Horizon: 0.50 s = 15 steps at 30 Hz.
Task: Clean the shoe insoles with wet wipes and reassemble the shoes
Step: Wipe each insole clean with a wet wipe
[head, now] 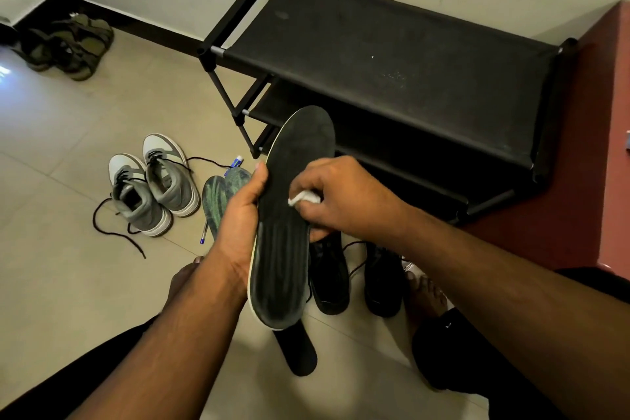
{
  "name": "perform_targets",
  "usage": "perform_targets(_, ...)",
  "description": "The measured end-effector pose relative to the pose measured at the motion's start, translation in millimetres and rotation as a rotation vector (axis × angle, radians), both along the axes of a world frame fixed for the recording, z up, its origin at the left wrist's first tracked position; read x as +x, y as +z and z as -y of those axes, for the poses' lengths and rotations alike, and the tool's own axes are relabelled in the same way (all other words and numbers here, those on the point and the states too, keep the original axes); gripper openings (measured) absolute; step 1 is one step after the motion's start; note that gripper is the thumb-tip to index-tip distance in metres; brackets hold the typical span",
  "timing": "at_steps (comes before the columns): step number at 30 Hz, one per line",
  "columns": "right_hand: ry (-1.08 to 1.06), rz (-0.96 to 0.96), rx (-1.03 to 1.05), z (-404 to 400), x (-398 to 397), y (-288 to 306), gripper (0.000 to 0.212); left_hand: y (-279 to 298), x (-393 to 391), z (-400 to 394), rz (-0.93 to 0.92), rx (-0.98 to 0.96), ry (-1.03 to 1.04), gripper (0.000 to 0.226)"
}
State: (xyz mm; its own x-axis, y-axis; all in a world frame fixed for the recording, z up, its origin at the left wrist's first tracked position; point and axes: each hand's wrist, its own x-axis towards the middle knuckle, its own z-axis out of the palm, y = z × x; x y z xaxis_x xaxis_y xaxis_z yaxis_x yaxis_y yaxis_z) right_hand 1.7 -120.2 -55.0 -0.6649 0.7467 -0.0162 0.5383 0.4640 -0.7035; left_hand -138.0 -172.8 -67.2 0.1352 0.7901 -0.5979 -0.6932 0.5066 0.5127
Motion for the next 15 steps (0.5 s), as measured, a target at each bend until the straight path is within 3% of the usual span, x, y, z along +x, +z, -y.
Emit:
perform_targets(3, 0.076, 0.029, -0.017, 5, -4, 0, 0.012, -2, -4, 2, 0.016, -0.009, -0.002, 0.06)
perform_targets(10, -0.198, 0.03, 0.088, -20, 9, -6, 0.011, 1, -1, 3, 0.034, -0.001, -0.11, 0.044)
perform_targets(15, 0.028, 0.089, -0.159, -16, 10, 10, 0.008, 3, -7, 0, 0.027, -0.047, -0.076, 0.047)
